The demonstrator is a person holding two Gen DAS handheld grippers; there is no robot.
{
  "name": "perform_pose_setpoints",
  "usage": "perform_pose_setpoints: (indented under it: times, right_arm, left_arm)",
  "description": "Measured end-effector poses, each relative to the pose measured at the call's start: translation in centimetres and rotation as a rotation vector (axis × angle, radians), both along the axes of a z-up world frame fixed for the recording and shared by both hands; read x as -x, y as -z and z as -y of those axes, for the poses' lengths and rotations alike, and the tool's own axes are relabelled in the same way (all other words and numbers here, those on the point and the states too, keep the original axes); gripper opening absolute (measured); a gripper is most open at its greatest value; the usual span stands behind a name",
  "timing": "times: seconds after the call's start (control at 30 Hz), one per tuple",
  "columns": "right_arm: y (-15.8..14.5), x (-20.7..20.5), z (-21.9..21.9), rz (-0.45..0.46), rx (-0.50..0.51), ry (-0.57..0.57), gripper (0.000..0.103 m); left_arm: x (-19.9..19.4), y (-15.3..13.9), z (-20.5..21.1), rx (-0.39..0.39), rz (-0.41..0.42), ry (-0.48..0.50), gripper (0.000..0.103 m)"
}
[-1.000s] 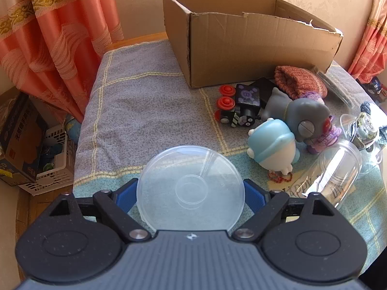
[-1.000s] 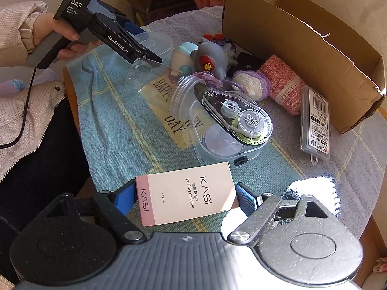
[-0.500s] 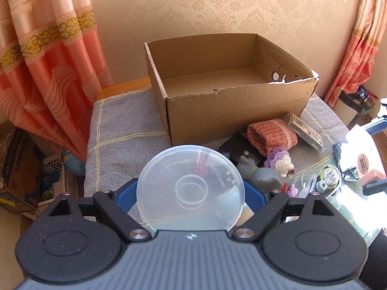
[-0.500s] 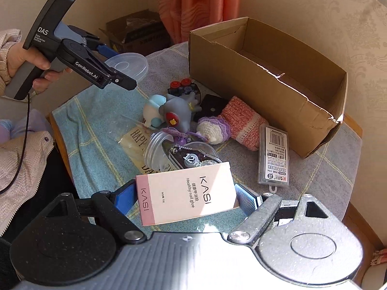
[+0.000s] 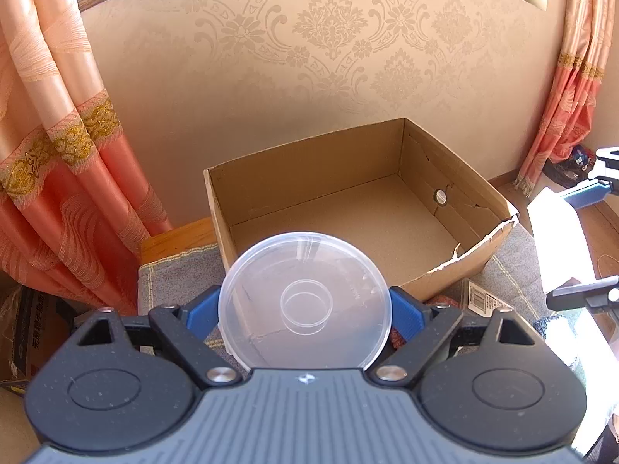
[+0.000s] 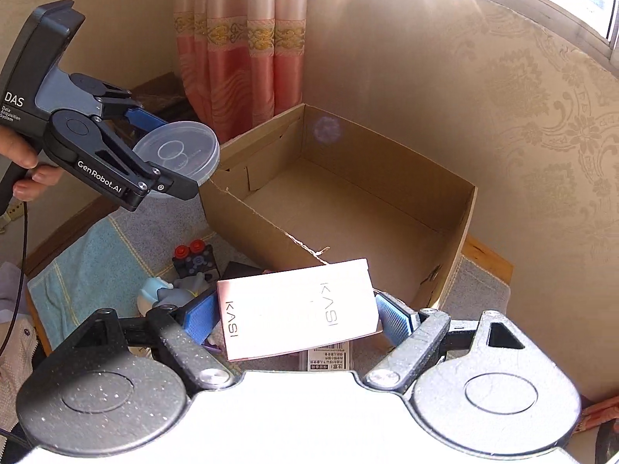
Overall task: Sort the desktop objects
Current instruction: 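Drop the lid into the cardboard box with the left gripper while the right gripper carries the KASI box there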
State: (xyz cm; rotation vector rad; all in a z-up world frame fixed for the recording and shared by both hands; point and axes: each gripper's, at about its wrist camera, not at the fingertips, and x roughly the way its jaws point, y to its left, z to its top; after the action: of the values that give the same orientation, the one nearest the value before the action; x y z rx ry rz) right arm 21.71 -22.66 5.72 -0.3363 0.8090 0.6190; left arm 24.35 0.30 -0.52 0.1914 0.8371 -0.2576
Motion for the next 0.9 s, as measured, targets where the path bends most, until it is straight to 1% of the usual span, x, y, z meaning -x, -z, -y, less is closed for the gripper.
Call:
perform_pose_setpoints:
  times: [0.23,0.37,0.57,0.73,0.9]
  right_arm:
    - [-0.3,-1.5,0.1,0.008,0.006,0.024,0.088]
    - [0.0,-1.9,-0.4,0.009,0.009,0.027,0.088]
    - [-0.2,-2.3,-0.9,0.014,0.017,0.026,0.088]
    - [-0.5,-2.6,-1.1,0.019,0.020,0.028,0.088]
    - [-0.5,-3.3,-1.5,0.019,0.022,0.037,0.088]
  left_arm:
    - [-3.4,0.4,0.7,-0.004,0.019,-0.024,0.091]
    - [-4.1,0.7,1.2,-0.028,0.015,-0.020,0.091]
    - [-3.1,0.9,0.9,-0.033,-0.004,0.006,0.091]
    - [-1.7,1.1,0.1,-0.031,-0.036,0.033,0.091]
    - [0.2,1.5,-1.2,-0.004,-0.057,0.037,0.092]
